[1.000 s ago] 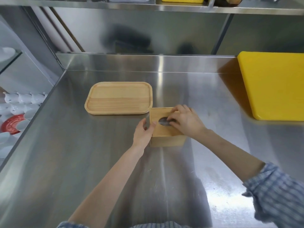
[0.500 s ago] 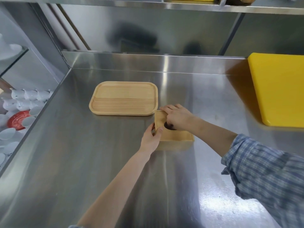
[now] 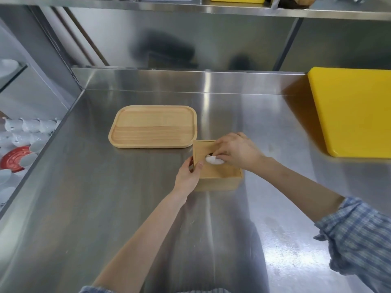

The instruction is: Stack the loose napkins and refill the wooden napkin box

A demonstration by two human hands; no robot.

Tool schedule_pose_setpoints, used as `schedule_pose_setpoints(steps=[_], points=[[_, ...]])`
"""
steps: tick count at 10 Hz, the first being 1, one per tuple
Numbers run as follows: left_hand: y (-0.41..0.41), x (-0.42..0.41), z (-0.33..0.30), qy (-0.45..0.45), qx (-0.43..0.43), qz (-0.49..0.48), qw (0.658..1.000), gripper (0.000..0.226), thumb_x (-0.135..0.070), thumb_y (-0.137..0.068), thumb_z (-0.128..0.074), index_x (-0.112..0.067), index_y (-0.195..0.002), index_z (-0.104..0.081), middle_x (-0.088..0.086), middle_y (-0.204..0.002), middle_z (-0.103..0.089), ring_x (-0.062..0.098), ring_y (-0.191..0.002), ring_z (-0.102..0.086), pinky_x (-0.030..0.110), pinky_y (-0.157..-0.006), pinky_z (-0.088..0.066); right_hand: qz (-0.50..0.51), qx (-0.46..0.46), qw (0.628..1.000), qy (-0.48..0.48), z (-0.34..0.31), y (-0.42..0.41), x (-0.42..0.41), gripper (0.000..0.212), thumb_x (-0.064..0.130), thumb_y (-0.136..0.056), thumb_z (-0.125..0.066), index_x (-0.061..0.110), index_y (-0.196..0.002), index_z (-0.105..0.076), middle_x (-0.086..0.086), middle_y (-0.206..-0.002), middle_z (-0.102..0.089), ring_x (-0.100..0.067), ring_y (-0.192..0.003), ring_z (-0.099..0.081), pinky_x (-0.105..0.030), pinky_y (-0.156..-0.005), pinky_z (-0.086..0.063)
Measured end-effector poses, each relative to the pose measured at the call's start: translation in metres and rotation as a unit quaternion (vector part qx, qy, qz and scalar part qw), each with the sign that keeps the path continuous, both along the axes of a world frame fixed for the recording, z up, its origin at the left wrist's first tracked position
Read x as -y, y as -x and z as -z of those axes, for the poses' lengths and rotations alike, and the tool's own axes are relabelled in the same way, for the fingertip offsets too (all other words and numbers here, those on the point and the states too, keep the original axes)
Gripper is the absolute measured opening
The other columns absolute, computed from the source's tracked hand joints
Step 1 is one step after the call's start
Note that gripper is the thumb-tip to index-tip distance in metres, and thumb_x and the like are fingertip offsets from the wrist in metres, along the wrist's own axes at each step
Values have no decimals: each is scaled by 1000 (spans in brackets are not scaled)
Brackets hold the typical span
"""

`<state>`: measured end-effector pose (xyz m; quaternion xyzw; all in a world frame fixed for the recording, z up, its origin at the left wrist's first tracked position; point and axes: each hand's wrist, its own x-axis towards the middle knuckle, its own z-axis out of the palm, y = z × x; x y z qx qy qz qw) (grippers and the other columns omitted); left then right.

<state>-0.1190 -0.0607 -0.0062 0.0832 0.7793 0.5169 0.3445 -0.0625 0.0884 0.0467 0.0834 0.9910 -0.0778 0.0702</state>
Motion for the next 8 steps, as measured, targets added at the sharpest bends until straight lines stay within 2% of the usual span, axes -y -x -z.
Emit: schedule_pose_setpoints(steps=[1,2,4,5,6,7,8], points=[[0,0,0,0,1,2,1000,50,-36,-94,-47,-18,-139,-38,3,-139,-50,19,-126,-47,26,-100,-35,27,-34,999,24,-1,-6,0,27,22,-93,-49,16,-110,-69,0,-126,-62,-19,-116,-55,-32,-99,-36],[0,1,0,8,-2,6,1000,50,-35,-94,-45,-17,-140,-37,2,-141,-48,20,-128,-45,27,-101,-34,86,-61,991,77,-2,-9,2,24,16,-92,-47,6,-106,-63,-9,-112,-66,-29,-102,-60,-36,-86,-46],[2,0,4,6,-6,11,1000,51,-36,-93,-46,-17,-140,-38,3,-141,-49,21,-127,-46,32,-106,-36,95,-40,991,87,0,-11,8,23,16,-93,-44,5,-107,-58,-11,-111,-65,-30,-99,-59,-35,-80,-47],[5,1,5,10,-6,13,1000,51,-36,-93,-47,-17,-140,-38,2,-141,-49,21,-127,-46,31,-104,-36,95,-55,990,89,0,-12,8,23,16,-93,-44,7,-108,-58,-10,-112,-66,-30,-99,-60,-35,-80,-48],[9,2,7,12,-1,25,1000,52,-37,-91,-51,-17,-138,-41,1,-140,-51,20,-126,-48,28,-100,-36,110,-86,983,120,-3,-14,6,28,16,-91,-46,11,-115,-59,-5,-118,-66,-27,-105,-61,-38,-89,-51],[14,2,1,15,-12,36,999,53,-36,-90,-53,-17,-139,-41,1,-140,-50,19,-127,-47,26,-101,-35,120,-99,979,129,-8,-15,6,31,19,-92,-46,14,-121,-58,-3,-124,-63,-25,-113,-58,-39,-97,-47],[20,2,-19,41,-65,52,996,58,-37,-91,-51,-14,-141,-34,3,-147,-42,20,-134,-40,28,-106,-31,139,-91,981,100,-15,-13,2,37,29,-94,-46,16,-129,-53,-4,-136,-56,-25,-127,-46,-42,-109,-36]])
